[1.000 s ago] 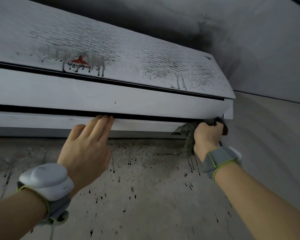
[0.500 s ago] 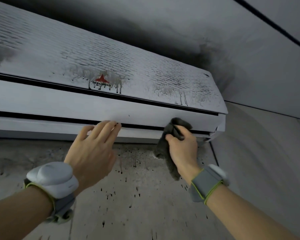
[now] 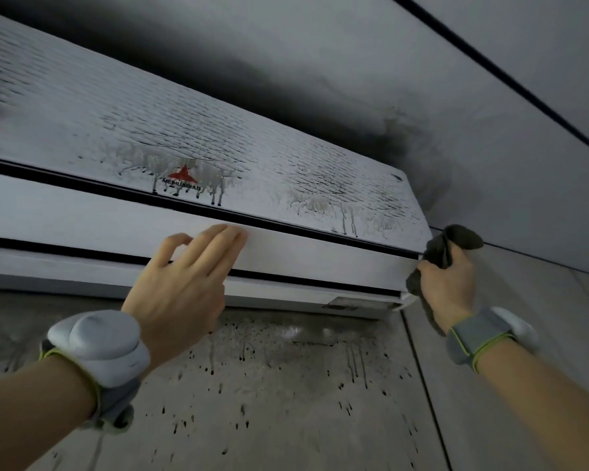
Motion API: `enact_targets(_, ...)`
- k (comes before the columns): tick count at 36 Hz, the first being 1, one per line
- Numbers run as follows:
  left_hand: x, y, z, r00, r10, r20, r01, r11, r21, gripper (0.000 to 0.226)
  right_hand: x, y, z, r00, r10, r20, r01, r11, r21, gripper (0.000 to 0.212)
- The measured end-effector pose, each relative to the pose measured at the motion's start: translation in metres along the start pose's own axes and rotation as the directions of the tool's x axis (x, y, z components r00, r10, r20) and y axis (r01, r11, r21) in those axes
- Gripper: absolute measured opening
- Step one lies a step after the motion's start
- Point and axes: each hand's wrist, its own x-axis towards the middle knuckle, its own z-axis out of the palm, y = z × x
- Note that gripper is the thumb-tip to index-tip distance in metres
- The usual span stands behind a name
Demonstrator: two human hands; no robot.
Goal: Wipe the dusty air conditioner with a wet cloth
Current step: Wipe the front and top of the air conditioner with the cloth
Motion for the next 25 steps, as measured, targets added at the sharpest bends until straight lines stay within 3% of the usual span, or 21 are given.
enact_targets(7, -0.019, -0.014, 0.004, 0.990, -0.132, -0.056, 0.128, 0.990, -0.056, 0.058, -0.058, -0.026, 0.046, 0.955, -0.285, 0.079, 0.284, 0.959, 0.023, 0.040)
enact_targets(11, -0.032, -0.021, 0.005, 0.989, -0.121, -0.079, 0.118, 0.992, -0.043, 0.056, -0.105, -0.058, 0.080, 0.909, -0.413, 0.058, 0.405, 0.907, 0.114, 0.039)
enact_targets(18, -0.035, -0.027, 0.003, 0.981, -0.183, -0.065, 0.178, 0.982, -0.069, 0.059, -0.156, -0.101, 0.113, 0.843, -0.536, 0.052, 0.507, 0.821, 0.262, 0.039)
enact_targets(25, -0.039, -0.026, -0.005, 0.970, -0.221, -0.098, 0.209, 0.971, -0.117, 0.060, -0.175, -0.120, 0.121, 0.760, -0.636, 0.132, 0.539, 0.731, 0.419, 0.040)
